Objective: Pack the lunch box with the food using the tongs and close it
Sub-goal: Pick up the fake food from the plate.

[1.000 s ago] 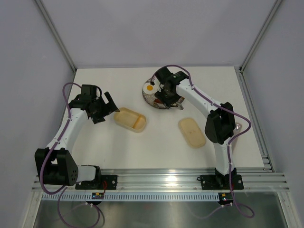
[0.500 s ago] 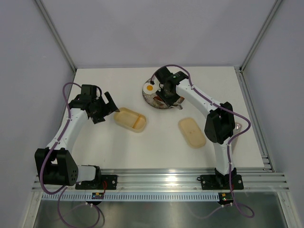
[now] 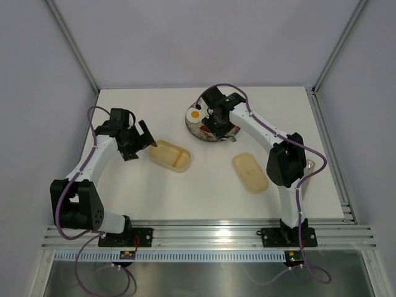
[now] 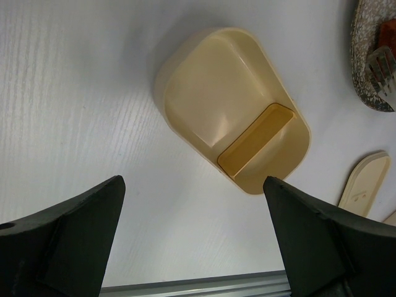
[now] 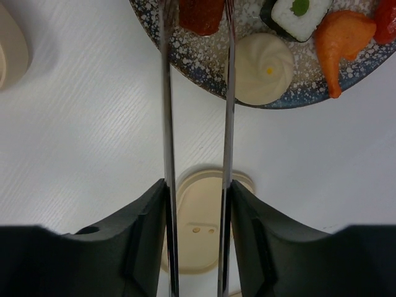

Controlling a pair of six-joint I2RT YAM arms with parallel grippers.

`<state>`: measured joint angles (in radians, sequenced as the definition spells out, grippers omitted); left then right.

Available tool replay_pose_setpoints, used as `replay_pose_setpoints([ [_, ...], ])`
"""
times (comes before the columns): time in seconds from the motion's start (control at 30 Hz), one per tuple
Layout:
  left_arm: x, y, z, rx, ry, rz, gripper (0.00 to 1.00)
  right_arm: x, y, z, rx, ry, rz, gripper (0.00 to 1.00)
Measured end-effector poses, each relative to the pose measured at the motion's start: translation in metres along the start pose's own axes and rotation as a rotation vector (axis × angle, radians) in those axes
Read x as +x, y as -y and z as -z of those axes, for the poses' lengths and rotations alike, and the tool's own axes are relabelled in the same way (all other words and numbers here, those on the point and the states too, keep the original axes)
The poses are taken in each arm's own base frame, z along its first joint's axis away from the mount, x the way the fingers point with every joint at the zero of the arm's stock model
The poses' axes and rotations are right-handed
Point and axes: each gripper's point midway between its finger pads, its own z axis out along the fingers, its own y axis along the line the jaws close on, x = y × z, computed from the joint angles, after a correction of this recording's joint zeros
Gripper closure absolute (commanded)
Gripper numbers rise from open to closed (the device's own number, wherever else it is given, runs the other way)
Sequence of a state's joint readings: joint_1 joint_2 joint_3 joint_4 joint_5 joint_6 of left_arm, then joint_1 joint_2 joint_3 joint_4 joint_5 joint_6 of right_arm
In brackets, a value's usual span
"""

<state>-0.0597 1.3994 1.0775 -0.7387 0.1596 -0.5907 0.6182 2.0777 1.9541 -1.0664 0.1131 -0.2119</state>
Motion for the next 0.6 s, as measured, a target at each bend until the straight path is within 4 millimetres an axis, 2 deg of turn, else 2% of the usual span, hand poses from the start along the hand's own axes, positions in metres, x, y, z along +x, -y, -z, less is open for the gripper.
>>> replay_pose_setpoints([
  [0.1,-0.003,0.001,-0.004,-0.003,-0.005,0.001,0.01,0.0,0.0,0.0,-0.001,0.0,-0.006,0.65],
  [0.23,-0.009,0.002,-0.008,-0.007,-0.006,0.007,0.01,-0.001,0.001,-0.001,-0.003,0.004,-0.016,0.77],
  [0.43,-0.027,0.006,-0.012,-0.007,0.009,0.021,0.01,-0.003,0.0,0.001,-0.003,0.017,-0.045,0.79],
  [0.6,-0.031,0.007,-0.029,-0.007,-0.01,0.025,0.01,-0.009,0.0,0.014,-0.001,0.058,-0.092,0.78],
])
